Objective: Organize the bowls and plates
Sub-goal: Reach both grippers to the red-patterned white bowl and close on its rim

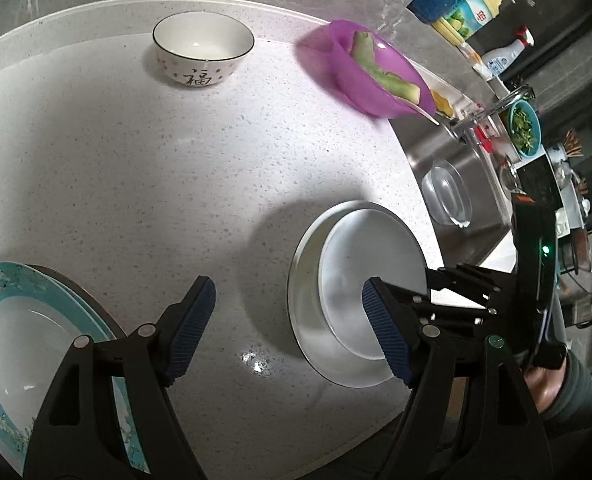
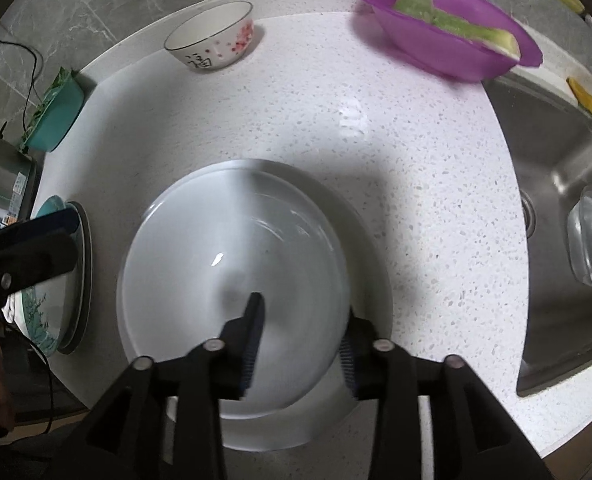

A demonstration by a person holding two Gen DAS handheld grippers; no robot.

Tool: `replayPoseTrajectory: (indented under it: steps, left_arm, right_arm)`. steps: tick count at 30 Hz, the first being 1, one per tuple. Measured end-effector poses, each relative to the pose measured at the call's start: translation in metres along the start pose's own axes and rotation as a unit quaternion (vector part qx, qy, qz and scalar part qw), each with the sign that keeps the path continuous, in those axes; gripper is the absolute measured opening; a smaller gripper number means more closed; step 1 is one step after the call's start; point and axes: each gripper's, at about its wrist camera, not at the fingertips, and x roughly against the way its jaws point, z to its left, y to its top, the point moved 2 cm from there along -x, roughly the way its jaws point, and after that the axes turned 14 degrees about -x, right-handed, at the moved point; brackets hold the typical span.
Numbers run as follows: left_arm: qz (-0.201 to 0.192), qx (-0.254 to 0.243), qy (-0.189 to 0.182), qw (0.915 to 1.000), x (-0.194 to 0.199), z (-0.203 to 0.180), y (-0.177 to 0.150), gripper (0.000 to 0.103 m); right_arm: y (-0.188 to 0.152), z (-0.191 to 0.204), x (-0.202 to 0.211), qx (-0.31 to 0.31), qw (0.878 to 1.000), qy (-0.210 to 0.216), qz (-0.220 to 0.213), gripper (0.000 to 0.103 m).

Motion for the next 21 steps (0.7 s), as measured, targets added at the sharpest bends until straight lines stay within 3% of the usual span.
replayPoseTrajectory:
  steps: [2,5,9,12,14,15,17,18,21]
  left_arm:
    - [-0.002,0.007,-0.009,0.9999,0.000,0.003,0.002,0.075]
    - [-0.013,0.013,-0.012,0.9998,0.005,0.007,0.008,0.075]
    - [-0.041,0.022,0.003,0.9989,0.026,0.025,0.030,0.075]
    - [-0.065,0.022,0.031,0.9972,0.042,0.049,0.057,0.075]
    - [-0.074,0.016,0.061,0.9953,0.049,0.067,0.080,0.075]
    - [-0.081,0.015,0.059,0.9949,0.050,0.075,0.090,0.075]
    - [-0.099,0.026,0.043,0.9938,0.051,0.096,0.110,0.075]
    - [-0.100,0.033,0.037,0.9937,0.047,0.105,0.117,0.075]
    - [-0.060,0.069,0.038,0.9951,0.022,0.136,0.138,0.075]
  right_arm:
    - [-0.001,0.001,0.004,-0.005,1.000,0.002,0.008,0.056]
    - [-0.001,0.000,0.018,-0.013,1.000,0.007,0.006,0.059]
    - [0.014,-0.011,0.058,-0.034,0.998,0.046,-0.023,0.065]
    - [0.050,-0.021,0.093,-0.073,0.987,0.126,-0.064,0.076]
    - [0.072,-0.022,0.104,-0.090,0.979,0.160,-0.083,0.092]
    - [0.090,-0.021,0.109,-0.102,0.974,0.179,-0.092,0.094]
    - [0.115,-0.013,0.110,-0.104,0.968,0.203,-0.104,0.103]
    - [0.129,-0.005,0.108,-0.092,0.967,0.207,-0.114,0.103]
    - [0.160,0.021,0.091,-0.063,0.971,0.200,-0.114,0.103]
